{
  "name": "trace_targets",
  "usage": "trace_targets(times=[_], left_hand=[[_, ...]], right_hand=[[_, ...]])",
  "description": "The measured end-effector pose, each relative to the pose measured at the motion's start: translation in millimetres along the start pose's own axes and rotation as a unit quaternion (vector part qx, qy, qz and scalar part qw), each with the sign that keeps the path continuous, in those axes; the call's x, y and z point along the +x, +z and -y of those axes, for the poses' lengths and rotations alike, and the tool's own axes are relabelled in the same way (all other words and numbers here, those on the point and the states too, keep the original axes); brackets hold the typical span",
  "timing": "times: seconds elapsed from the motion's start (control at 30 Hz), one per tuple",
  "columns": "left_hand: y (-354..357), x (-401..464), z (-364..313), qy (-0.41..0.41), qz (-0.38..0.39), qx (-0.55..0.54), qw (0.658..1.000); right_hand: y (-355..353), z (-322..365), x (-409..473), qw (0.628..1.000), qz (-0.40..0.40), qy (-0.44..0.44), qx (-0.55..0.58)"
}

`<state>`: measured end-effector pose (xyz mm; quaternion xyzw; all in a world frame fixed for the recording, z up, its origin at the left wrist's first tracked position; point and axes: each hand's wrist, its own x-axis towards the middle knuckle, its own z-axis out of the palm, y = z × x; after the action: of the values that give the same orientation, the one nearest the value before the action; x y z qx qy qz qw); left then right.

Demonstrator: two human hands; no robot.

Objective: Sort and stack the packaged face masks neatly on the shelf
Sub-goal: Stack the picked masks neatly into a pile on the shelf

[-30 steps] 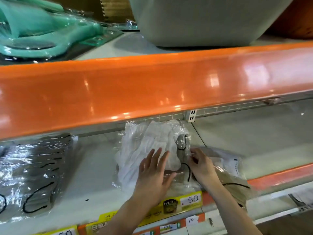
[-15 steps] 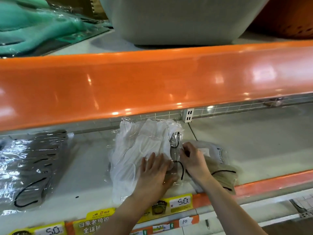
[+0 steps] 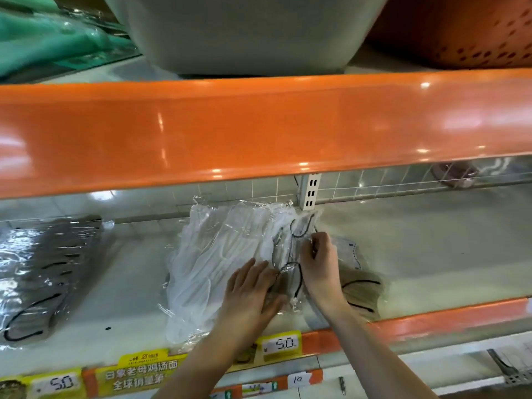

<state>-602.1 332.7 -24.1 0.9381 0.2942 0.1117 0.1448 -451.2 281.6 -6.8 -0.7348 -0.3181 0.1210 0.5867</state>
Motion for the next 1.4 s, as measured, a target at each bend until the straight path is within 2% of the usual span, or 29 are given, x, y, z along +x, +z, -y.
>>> trace_targets(times=[0.1, 0.2, 0.3, 0.37, 0.43, 0.53, 0.6, 0.67, 0.77, 0.83, 0.87, 0.93, 0.97, 1.0, 1.07, 1.1, 1.13, 1.17, 1.2, 1.23, 1.27, 1.33, 1.4], left_hand=[[5, -2, -4, 0.004, -0.022, -0.035, 0.999], [0, -3, -16, -0.012, 0.011, -0.057, 0.998], [-7, -3, -31, -0.015, 0.036, -0.08, 0.996], [-11, -2, -43, -0.022, 0.015, -0.141, 0.99], [-12, 2, -48, -0.035, -0.023, -0.247, 0.968], [-16, 10, -47, -0.087, -0.073, -0.374, 0.92], [-17, 15, -42, -0.134, -0.111, -0.421, 0.89], [-17, 16, -33, -0.175, -0.158, -0.421, 0.876], [-20, 11, -16, -0.234, -0.178, -0.442, 0.847], [-23, 8, -4, -0.252, -0.188, -0.489, 0.814], [-26, 7, 2, -0.264, -0.193, -0.52, 0.789], [-32, 4, 11, -0.29, -0.187, -0.577, 0.74], [-37, 2, 14, -0.298, -0.175, -0.602, 0.72], [-40, 0, 17, -0.303, -0.159, -0.62, 0.706], [-45, -5, 23, -0.305, -0.133, -0.609, 0.72], [-45, -9, 27, -0.305, -0.136, -0.564, 0.755], [-44, -13, 31, -0.3, -0.155, -0.47, 0.816], [-43, -17, 36, -0.275, -0.184, -0.33, 0.884], [-41, -22, 41, -0.234, -0.209, -0.183, 0.932], [-39, -28, 46, -0.182, -0.238, -0.062, 0.952], [-37, -32, 52, -0.129, -0.267, 0.019, 0.955], [-41, -39, 59, -0.041, -0.295, 0.089, 0.951], [-46, -46, 63, 0.007, -0.292, 0.118, 0.949]], right_hand=[[-8, -8, -6, 0.988, -0.081, 0.08, 0.104], [-23, -20, -7, 0.955, -0.155, 0.137, 0.213], [-32, -27, -7, 0.946, -0.138, 0.153, 0.251], [-34, -28, -11, 0.929, -0.118, 0.163, 0.311], [-34, -22, -18, 0.919, -0.085, 0.163, 0.349], [-27, -16, -30, 0.922, -0.017, 0.17, 0.348], [-20, -19, -36, 0.935, 0.012, 0.185, 0.303], [-16, -19, -41, 0.958, 0.024, 0.176, 0.227], [-17, -16, -44, 0.986, 0.014, 0.124, 0.109], [-17, -18, -45, 0.998, 0.04, 0.046, -0.034], [-16, -20, -45, 0.987, 0.057, -0.038, -0.143], [-8, -28, -44, 0.923, 0.098, -0.2, -0.314], [-4, -31, -44, 0.898, 0.117, -0.232, -0.356], [0, -31, -44, 0.888, 0.124, -0.242, -0.371], [5, -25, -44, 0.887, 0.127, -0.259, -0.361], [7, -22, -44, 0.891, 0.116, -0.269, -0.348], [9, -18, -44, 0.896, 0.104, -0.272, -0.334], [12, -14, -45, 0.902, 0.099, -0.268, -0.325], [16, -10, -45, 0.905, 0.097, -0.264, -0.319], [20, -7, -44, 0.905, 0.1, -0.263, -0.318], [24, -3, -45, 0.904, 0.105, -0.264, -0.319], [34, 5, -46, 0.898, 0.11, -0.281, -0.319], [46, 13, -48, 0.895, 0.116, -0.296, -0.313]])
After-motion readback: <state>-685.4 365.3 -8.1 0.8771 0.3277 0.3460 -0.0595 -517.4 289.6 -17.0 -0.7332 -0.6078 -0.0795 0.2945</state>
